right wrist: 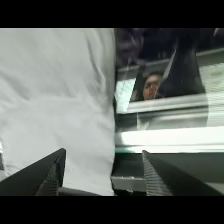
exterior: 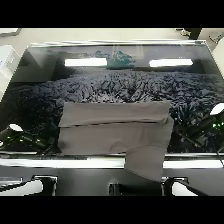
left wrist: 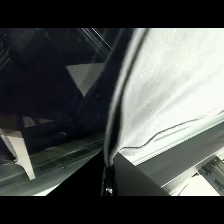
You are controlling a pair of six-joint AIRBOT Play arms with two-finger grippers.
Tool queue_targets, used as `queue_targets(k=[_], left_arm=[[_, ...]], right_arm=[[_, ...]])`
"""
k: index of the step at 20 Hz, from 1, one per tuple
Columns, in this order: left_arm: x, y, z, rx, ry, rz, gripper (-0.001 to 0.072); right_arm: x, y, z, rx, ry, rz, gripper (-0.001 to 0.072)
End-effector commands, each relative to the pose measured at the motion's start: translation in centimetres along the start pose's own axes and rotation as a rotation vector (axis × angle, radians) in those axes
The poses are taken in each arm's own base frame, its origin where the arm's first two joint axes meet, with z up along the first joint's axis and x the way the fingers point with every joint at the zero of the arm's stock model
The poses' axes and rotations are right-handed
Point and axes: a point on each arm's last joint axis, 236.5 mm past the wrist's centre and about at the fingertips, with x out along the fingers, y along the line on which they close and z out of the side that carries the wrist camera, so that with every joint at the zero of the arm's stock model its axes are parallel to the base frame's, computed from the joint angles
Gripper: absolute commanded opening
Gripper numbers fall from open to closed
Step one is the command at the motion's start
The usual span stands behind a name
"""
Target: Fold the clothes and pants, and hang the long-sleeved shirts on hangers.
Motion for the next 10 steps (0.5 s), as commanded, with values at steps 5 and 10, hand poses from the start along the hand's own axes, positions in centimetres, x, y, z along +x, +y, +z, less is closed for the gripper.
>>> queue_targets(k=[5, 10], left_arm=[[0.1, -0.4, -0.5, 0.012, 0.017, -0.017, 0.0022], [0.0, -0.3, -0.4, 0.008, 0.014, -0.019, 0.0022]], right_arm=[[7.3, 0.5, -4.3, -0.015, 0.092, 0.104, 0.0587], [9.6, 0.9, -5.2, 0.002, 0.104, 0.147, 0.0557]])
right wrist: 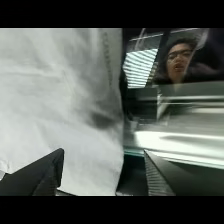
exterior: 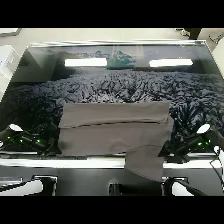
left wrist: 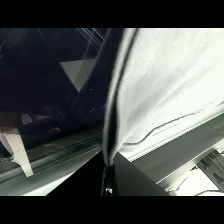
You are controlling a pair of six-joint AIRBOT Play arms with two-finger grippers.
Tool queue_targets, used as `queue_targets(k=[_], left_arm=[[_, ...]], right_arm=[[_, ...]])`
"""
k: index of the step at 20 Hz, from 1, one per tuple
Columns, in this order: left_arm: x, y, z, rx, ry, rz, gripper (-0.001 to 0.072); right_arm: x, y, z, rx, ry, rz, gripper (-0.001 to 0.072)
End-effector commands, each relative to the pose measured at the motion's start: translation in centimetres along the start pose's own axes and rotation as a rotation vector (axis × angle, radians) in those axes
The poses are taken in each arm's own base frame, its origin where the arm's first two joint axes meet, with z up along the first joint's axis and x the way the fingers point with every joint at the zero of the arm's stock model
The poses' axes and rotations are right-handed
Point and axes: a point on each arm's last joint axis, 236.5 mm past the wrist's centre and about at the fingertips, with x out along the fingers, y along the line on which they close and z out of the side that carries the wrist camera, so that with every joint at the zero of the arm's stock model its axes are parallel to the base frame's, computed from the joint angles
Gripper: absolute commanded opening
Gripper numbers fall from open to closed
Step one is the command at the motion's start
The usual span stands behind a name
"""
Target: Fold the clothes and pants, and hang the long-sleeved shirts on hangers.
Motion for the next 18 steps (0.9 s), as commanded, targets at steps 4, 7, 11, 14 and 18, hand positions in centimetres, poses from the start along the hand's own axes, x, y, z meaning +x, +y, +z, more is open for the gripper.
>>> queue_targets(k=[4, 7, 11, 14, 18], left_arm=[[0.0, 0.0, 0.0, 0.0, 0.0, -0.002, 0.0022], [-1.1, -0.6, 0.5, 0.03, -0.023, 0.005, 0.0022], [-4.9, -3.8, 2.7, 0.108, -0.097, -0.03, 0.0021], [-8.0, -5.7, 6.6, 0.11, -0.218, -0.001, 0.0021], [-11.2, -8.2, 12.7, 0.141, -0.332, 0.045, 0.0022]], right_arm=[[1.4, 1.3, 1.0, 0.018, -0.055, 0.082, 0.0051], [-0.1, 2.2, 0.8, -0.032, -0.074, 0.088, 0.0041], [-6.2, 4.7, 3.2, -0.073, -0.206, 0.094, 0.004], [-11.4, 7.9, 7.1, -0.146, -0.385, 0.113, 0.0039], [-16.2, 12.4, 13.7, -0.241, -0.58, 0.09, 0.004]])
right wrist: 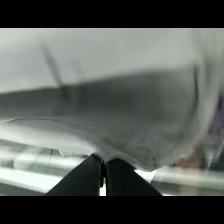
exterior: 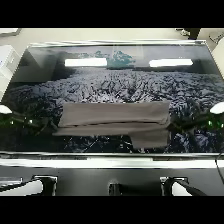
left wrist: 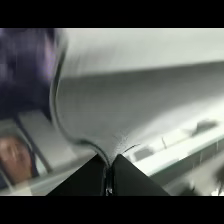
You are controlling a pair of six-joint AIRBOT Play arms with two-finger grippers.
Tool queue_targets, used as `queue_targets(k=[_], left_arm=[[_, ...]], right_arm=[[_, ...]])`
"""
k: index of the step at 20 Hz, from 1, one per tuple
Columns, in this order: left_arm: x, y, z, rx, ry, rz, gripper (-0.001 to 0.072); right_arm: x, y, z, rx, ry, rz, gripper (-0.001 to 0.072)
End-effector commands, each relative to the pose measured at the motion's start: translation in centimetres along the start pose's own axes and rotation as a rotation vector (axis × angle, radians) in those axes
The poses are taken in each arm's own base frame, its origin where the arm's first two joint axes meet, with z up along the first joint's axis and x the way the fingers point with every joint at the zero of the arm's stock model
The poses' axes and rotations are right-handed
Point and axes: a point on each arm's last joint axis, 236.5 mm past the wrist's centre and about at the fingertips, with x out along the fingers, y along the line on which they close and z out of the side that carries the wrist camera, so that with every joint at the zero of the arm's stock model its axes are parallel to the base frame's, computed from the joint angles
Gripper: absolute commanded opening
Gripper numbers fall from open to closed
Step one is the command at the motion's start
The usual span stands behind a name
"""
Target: Fold the clothes and pants, and hang the long-sleeved shirts on hangers.
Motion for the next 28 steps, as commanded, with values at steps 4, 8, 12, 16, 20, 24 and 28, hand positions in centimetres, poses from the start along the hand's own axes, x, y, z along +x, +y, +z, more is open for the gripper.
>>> queue_targets(k=[4, 8, 12, 16, 20, 24, 28], left_arm=[[-1.4, -2.7, 10.9, 0.032, -0.112, 0.035, 0.0023], [1.6, -2.1, 13.9, -0.024, -0.067, 0.034, 0.0024], [3.8, -0.3, 14.0, -0.076, -0.014, 0.03, 0.0024], [4.3, -0.1, 13.8, -0.085, 0.003, 0.023, 0.0141], [1.6, -0.9, 12.2, -0.065, 0.079, -0.007, 0.0541], [-4.9, 0.3, 11.7, -0.07, 0.023, 0.025, 0.0717], [-10.1, -0.7, 10.7, -0.057, -0.086, 0.038, 0.0716]], right_arm=[[1.2, 3.7, 11.4, -0.037, -0.157, 0.027, 0.0041], [5.0, 3.7, 14.7, 0.034, -0.165, 0.076, 0.0042], [6.6, 2.9, 15.4, 0.06, -0.163, 0.076, 0.0043], [6.8, 3.2, 15.0, 0.071, -0.141, 0.097, 0.0044], [3.9, 4.5, 14.1, 0.01, -0.071, 0.119, 0.0418], [-1.4, -2.1, 12.4, 0.103, 0.014, 0.105, 0.0705], [-0.5, -9.3, 9.6, 0.282, 0.057, 0.086, 0.071]])
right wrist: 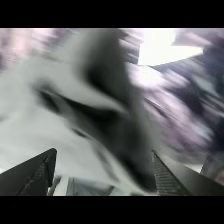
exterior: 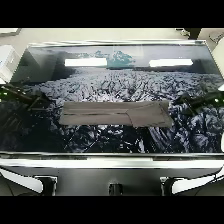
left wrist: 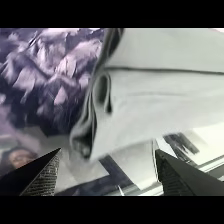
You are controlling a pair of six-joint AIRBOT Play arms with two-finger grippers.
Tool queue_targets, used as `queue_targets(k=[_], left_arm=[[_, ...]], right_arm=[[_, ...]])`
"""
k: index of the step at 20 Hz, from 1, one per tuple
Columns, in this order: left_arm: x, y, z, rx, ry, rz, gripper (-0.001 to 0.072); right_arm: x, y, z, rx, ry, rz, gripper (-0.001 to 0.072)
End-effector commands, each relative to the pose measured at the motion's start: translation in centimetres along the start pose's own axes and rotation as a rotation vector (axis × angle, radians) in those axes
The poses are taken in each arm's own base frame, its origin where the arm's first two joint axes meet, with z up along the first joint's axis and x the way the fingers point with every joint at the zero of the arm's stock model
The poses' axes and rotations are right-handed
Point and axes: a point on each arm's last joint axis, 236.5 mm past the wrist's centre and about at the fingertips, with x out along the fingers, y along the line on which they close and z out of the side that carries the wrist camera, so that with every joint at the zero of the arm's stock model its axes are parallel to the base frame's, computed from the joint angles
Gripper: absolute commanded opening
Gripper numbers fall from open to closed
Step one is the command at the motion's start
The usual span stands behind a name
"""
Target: Fold the clothes and pants, and hang the long-sleeved shirts on hangers.
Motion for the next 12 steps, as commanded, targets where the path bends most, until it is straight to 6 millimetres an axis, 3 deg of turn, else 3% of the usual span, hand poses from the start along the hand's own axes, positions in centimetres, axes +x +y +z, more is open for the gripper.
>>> queue_targets(k=[1, 2, 6, 10, 12], left_arm=[[-4.5, -1.3, -1.2, 0.03, -0.082, 0.02, 0.0716], [-5.3, -2.3, -1.5, 0.054, -0.107, 0.028, 0.0716], [-6.4, -6.8, -3.1, 0.168, -0.149, 0.049, 0.0716], [-4.8, -10.7, -4.7, 0.271, -0.115, 0.055, 0.0716], [-3.6, -12.3, -5.2, 0.316, -0.091, 0.056, 0.0716]], right_arm=[[0.6, -5.0, -1.5, 0.103, 0.032, -0.006, 0.071], [1.7, -5.2, -1.2, 0.101, 0.017, 0.007, 0.071], [5.5, -1.6, -0.2, 0.091, 0.031, 0.214, 0.071], [6.8, 2.5, -1.2, -0.007, 0.081, 0.34, 0.0708], [7.1, 3.5, -2.1, -0.036, 0.118, 0.35, 0.0692]])
